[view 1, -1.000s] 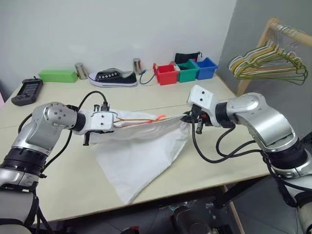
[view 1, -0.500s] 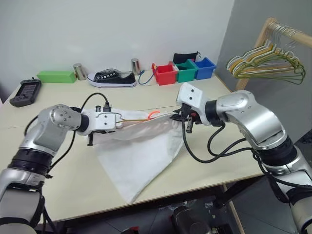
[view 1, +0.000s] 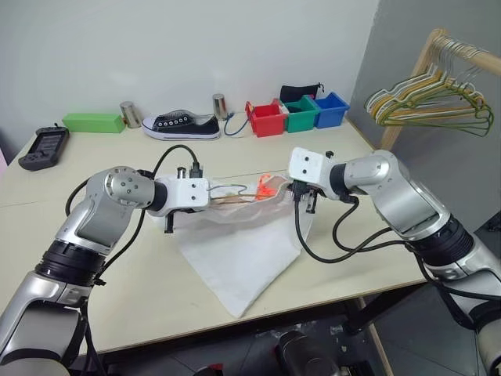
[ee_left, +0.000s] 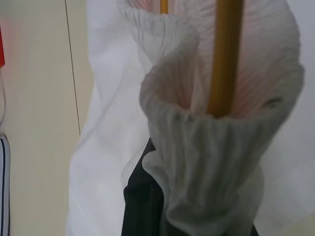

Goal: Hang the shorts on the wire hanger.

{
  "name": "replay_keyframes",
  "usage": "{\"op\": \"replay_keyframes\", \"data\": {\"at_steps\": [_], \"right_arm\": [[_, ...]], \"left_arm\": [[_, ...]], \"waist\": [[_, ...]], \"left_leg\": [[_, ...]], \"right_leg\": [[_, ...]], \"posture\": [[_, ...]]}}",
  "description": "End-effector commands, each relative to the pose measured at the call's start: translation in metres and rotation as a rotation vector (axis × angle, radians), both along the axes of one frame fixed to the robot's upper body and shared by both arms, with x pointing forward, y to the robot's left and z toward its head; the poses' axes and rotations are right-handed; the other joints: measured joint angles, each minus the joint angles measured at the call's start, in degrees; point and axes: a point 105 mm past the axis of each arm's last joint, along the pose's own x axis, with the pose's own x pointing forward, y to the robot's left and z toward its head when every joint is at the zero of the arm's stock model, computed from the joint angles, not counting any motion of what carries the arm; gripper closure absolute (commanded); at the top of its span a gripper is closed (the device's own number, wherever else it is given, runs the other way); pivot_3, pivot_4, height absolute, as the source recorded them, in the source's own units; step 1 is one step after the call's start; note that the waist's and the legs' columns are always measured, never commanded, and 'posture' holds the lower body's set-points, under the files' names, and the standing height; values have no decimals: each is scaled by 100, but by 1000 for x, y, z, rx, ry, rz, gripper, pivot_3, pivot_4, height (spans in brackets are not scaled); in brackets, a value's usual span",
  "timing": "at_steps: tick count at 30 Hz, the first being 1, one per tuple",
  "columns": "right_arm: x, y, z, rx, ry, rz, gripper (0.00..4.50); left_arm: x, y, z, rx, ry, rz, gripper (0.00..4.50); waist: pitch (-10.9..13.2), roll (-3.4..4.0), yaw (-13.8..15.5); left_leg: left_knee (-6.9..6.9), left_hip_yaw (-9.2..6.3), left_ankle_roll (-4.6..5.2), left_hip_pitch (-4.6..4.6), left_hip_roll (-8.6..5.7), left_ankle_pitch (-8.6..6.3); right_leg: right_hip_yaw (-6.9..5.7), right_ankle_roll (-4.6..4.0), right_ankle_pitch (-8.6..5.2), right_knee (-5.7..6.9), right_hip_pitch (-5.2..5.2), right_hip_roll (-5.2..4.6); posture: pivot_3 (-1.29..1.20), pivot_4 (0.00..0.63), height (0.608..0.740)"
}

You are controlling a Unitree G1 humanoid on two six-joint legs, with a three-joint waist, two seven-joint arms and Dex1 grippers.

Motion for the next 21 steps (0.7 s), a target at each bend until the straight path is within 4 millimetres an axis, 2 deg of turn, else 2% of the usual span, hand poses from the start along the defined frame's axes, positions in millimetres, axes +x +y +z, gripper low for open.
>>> {"op": "replay_keyframes", "data": {"at_steps": [1,7,12,21], "right_arm": [[-3,1,11,-2,-16,32,4492],[1,-8,21,17,-14,2,4492],[-8,-7,29,48,17,21,4492],[-25,15,28,100,55,66,4492]], "left_arm": [[-1,-7,17,-20,-60,-30,4500],[-1,14,2,30,-29,23,4500],[9,28,-1,68,-57,73,4500],[23,-6,12,10,-120,9,4500]], "waist": [[0,0,6],[0,0,2],[0,0,12],[0,0,3]], "left_leg": [[1,0,0,0,0,0],[0,-1,0,2,0,0],[1,-1,0,1,0,0],[1,-2,0,1,-1,0]], "right_leg": [[0,0,0,0,1,0],[0,0,0,1,1,0],[-1,0,0,0,2,0],[-1,0,0,1,1,-1]], "posture": [[-238,0,740],[-242,0,740],[-251,3,740],[-267,0,740]]}}
